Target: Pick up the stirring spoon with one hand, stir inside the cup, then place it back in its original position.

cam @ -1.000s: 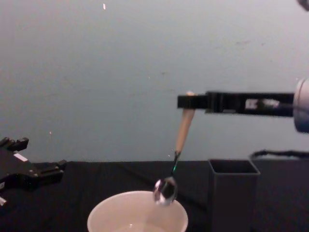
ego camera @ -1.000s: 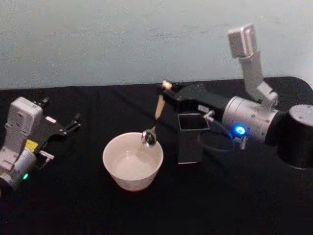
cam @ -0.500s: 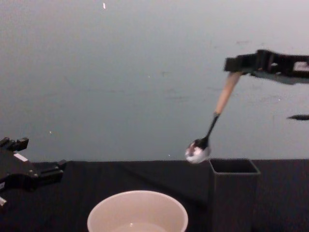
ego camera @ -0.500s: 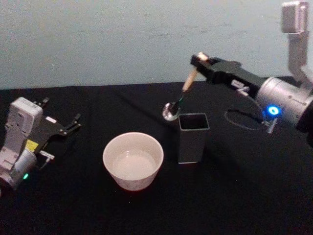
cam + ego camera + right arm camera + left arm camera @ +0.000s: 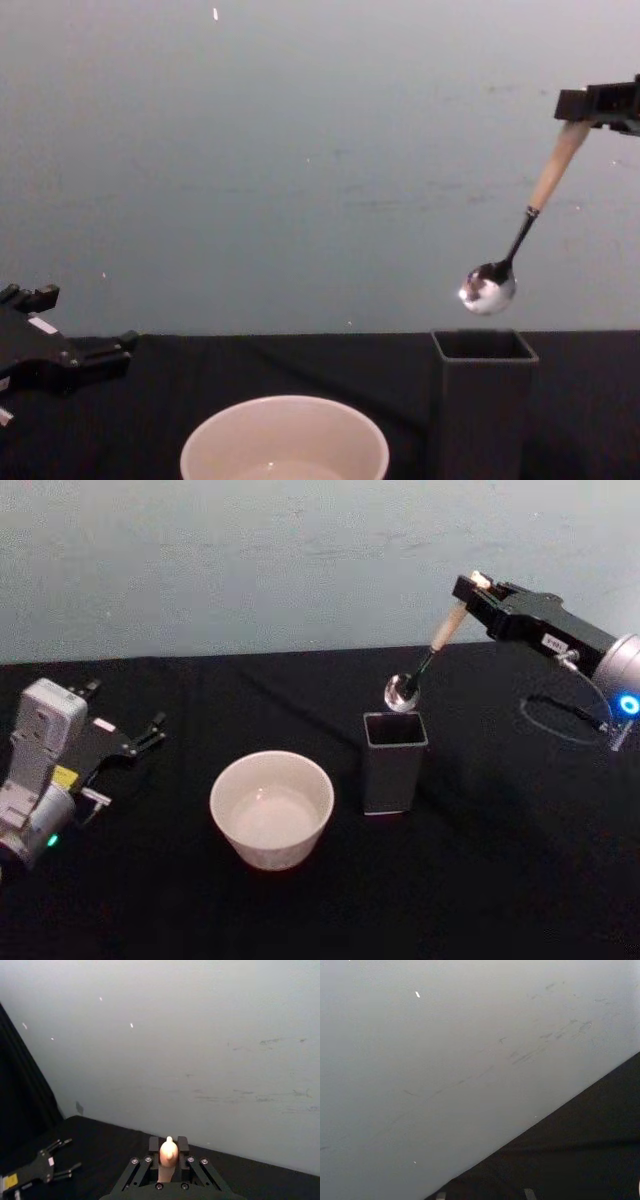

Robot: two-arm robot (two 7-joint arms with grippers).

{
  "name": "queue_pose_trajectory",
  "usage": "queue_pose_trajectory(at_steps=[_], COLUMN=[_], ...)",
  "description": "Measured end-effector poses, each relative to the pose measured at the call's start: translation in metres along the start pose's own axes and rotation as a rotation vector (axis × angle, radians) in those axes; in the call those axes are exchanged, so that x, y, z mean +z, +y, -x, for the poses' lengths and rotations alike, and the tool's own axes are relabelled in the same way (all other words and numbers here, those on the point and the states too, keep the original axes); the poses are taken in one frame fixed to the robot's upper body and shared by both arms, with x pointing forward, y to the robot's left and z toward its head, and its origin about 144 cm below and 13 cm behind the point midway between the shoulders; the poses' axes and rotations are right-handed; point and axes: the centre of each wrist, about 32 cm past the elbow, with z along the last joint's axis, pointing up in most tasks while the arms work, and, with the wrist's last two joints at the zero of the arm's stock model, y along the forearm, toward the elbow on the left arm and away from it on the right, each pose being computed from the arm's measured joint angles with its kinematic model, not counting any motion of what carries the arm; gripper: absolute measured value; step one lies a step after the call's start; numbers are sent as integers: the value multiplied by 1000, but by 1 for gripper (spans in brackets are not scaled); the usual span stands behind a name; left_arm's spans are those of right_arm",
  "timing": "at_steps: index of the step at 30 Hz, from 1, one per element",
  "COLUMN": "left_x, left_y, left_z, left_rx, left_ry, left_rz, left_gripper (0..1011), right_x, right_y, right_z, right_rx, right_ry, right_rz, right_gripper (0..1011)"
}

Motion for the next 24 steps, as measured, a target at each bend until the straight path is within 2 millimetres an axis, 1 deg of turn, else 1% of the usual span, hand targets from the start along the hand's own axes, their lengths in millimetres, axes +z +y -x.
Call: queue_pose_trajectory(at_steps=[3,8,24], left_x=[0,0,0], left_y=[0,0,0], left_z=[0,0,0], left_rx=[0,0,0], left_ry=[0,0,0], left_rz=[0,0,0], left_gripper=[1002,1001,1001], right_x=[-2,-8,-37], right_y=[-4,-4,6], right_z=[1,3,3], right_rx=[11,29,33], right_ry=[-6,-13,-63], right_rz=[11,33,117], right_gripper=[215,215,215])
